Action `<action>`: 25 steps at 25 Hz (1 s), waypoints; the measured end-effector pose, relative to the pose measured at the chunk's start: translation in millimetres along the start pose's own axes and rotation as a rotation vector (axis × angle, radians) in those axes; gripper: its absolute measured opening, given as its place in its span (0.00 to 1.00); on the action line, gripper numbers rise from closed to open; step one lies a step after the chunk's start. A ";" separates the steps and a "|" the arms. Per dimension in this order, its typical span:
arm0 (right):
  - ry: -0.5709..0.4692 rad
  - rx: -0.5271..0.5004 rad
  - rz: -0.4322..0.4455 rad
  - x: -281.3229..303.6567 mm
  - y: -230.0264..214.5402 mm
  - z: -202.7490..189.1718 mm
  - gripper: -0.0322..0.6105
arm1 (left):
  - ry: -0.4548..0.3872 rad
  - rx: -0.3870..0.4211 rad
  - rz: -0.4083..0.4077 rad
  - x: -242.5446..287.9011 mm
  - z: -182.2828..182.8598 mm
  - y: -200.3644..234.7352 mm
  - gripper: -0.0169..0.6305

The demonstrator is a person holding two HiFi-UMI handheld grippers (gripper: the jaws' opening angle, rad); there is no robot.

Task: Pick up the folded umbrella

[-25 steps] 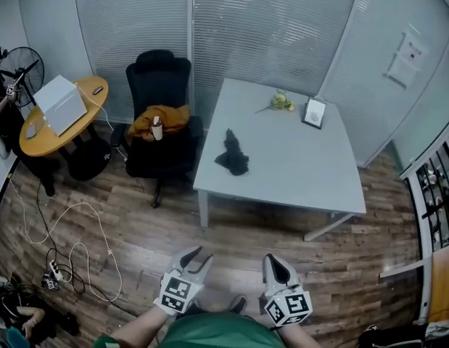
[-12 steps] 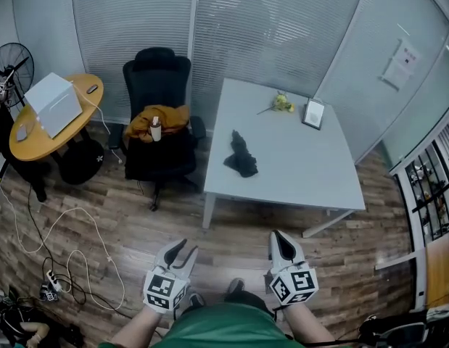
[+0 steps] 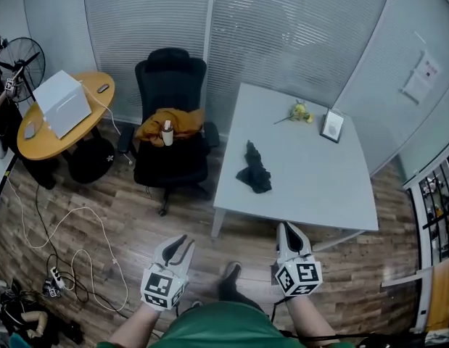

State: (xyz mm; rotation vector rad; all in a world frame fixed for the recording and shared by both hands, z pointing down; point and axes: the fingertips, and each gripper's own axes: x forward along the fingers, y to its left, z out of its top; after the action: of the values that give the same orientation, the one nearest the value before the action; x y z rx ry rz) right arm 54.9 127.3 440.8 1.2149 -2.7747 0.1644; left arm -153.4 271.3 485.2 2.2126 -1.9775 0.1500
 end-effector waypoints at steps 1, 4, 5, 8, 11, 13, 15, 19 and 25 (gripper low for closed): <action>-0.002 0.003 0.018 12.3 -5.7 1.6 0.05 | 0.002 0.000 0.014 8.6 3.7 4.5 0.17; -0.012 0.003 0.087 51.4 -20.9 6.7 0.05 | 0.012 0.015 0.044 43.3 17.1 17.0 0.17; -0.008 0.001 0.102 64.0 -28.2 6.3 0.05 | 0.017 0.018 0.052 56.9 21.1 19.7 0.17; 0.027 0.017 0.124 100.8 -59.2 1.2 0.05 | 0.025 0.018 0.075 99.3 34.9 22.2 0.17; 0.077 0.045 0.137 139.5 -95.0 -5.1 0.05 | 0.028 0.015 0.095 144.8 49.0 22.2 0.17; 0.111 0.058 0.150 163.3 -114.7 -9.5 0.05 | 0.025 0.002 0.105 172.9 57.1 20.6 0.17; 0.134 0.068 0.167 183.6 -128.8 -14.0 0.05 | 0.021 -0.002 0.111 194.8 64.6 17.9 0.17; 0.176 0.106 0.170 219.3 -147.0 -29.6 0.05 | 0.032 0.015 0.113 224.2 71.5 24.1 0.17; 0.268 0.151 0.120 257.4 -161.7 -54.6 0.06 | 0.064 0.004 0.097 257.0 62.8 56.3 0.17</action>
State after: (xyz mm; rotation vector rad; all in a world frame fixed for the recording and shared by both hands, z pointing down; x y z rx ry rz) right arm 3.4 -160.5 540.3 0.9723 -2.6363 0.5155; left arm -182.0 2.6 475.1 2.0876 -2.0526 0.2344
